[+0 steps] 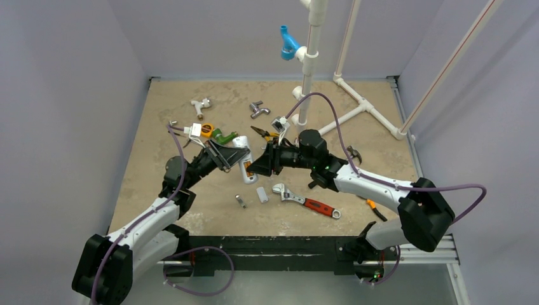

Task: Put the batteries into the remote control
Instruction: Adjust the battery in the remote control.

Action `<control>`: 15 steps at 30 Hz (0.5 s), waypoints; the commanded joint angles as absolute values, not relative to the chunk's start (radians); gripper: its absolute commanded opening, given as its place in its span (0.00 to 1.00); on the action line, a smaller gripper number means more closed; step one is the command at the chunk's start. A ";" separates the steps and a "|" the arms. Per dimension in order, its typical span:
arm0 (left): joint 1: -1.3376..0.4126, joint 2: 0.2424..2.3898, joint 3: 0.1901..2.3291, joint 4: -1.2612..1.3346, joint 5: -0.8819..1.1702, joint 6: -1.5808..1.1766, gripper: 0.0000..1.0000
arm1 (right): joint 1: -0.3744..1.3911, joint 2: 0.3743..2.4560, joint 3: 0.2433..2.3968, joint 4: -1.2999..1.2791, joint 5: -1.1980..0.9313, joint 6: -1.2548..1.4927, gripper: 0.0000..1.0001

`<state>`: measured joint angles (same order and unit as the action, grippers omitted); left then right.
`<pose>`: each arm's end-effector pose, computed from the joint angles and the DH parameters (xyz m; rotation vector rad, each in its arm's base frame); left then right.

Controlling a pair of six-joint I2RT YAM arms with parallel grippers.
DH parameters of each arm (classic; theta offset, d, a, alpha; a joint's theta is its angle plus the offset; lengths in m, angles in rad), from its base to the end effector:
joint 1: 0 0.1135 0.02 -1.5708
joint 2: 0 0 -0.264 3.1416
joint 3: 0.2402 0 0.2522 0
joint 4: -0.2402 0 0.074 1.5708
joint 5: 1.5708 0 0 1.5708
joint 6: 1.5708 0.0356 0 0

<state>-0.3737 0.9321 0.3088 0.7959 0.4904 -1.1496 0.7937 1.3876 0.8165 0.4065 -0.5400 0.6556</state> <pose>0.1804 -0.0888 0.2493 -0.1601 1.6176 -1.5609 0.2068 0.2364 0.2740 -0.5822 1.8857 1.4776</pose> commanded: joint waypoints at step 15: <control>-0.377 0.913 0.330 0.884 0.492 -1.149 0.00 | 0.794 1.315 0.757 0.529 -0.481 0.679 0.51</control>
<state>-0.3737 0.9314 0.3088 0.8062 0.4915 -1.1488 0.7929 1.3468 0.7761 0.4385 -0.5121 0.6567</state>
